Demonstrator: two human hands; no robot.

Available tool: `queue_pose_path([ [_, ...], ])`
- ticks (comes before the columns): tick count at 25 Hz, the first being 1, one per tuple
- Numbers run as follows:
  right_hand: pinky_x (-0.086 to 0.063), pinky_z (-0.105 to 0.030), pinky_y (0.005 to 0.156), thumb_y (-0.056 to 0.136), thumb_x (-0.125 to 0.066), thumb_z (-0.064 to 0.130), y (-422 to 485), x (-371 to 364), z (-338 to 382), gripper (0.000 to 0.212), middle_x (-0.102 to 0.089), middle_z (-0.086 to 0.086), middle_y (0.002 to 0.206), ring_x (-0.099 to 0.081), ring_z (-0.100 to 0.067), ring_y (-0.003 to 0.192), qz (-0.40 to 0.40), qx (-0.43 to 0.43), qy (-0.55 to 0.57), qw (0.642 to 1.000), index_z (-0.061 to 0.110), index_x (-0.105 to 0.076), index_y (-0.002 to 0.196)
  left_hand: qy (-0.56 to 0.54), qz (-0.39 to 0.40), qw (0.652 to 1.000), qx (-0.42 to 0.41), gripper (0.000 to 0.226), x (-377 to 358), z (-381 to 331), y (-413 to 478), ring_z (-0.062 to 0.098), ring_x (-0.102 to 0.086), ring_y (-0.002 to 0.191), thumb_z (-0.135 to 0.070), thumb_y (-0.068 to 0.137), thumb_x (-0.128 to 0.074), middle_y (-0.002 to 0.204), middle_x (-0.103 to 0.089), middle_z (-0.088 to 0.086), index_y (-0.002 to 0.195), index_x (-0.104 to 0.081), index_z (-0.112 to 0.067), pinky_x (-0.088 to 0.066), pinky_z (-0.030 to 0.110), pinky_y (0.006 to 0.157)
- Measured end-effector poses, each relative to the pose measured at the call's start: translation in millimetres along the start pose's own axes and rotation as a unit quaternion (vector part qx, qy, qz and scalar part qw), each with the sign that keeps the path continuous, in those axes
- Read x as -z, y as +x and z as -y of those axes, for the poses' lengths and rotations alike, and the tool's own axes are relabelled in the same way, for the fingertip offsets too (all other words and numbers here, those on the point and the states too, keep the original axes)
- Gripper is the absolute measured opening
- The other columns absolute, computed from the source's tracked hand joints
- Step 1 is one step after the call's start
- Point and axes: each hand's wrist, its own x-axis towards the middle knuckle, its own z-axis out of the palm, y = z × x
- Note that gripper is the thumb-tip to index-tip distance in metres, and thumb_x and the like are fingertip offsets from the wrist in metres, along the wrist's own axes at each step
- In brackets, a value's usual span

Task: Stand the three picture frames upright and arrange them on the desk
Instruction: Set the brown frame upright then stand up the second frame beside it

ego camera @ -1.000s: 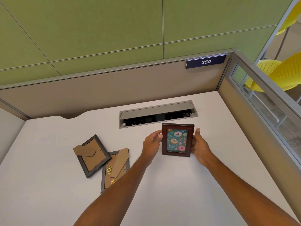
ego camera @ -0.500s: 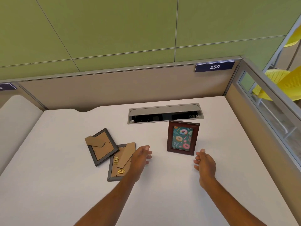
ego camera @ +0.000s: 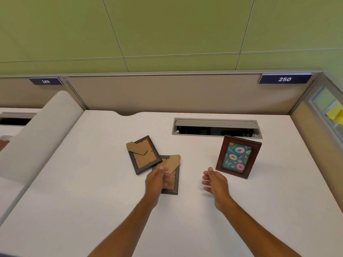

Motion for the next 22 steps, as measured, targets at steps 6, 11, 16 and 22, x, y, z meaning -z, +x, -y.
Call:
queue_pose_path([
  [6,-0.062,-0.04,0.089,0.109,-0.059,0.042,-1,-84,17,0.038,-0.079,-0.011,0.107,-0.075,-0.027,0.1,0.051,0.013,-0.061,0.997,0.009,-0.077,0.113,0.061,-0.151,0.986,-0.021,0.026,69,-11,35,0.031,-0.073,0.1,-0.028,0.109,-0.056,0.098,-0.077,0.009,0.104,-0.077,-0.012,-0.055,0.033,0.078],
  [11,-0.06,-0.036,0.086,0.105,-0.065,0.036,4,-148,28,0.035,-0.077,-0.007,0.107,-0.071,-0.02,0.095,0.084,0.016,-0.106,0.991,0.007,-0.074,0.125,0.072,-0.181,0.981,0.021,0.031,106,-15,66,0.033,-0.069,0.118,-0.026,0.11,-0.056,0.127,-0.073,0.013,0.133,-0.07,-0.01,-0.058,0.049,0.107],
  [16,-0.056,-0.041,0.106,0.106,-0.06,0.05,11,-201,46,0.05,-0.072,-0.005,0.128,-0.067,-0.024,0.115,0.139,0.057,-0.228,0.962,0.013,-0.07,0.138,0.049,-0.148,0.986,0.056,0.042,124,-14,88,0.036,-0.061,0.135,-0.022,0.108,-0.058,0.148,-0.063,0.013,0.149,-0.058,-0.014,-0.051,0.053,0.119],
  [22,-0.056,-0.046,0.101,0.108,-0.057,0.044,22,-228,40,0.051,-0.074,-0.022,0.128,-0.071,-0.034,0.112,0.12,0.088,-0.326,0.934,-0.002,-0.072,0.125,0.021,-0.129,0.989,0.073,0.043,130,-7,103,0.035,-0.063,0.134,-0.017,0.107,-0.06,0.147,-0.064,0.014,0.149,-0.059,-0.01,-0.051,0.052,0.119],
])
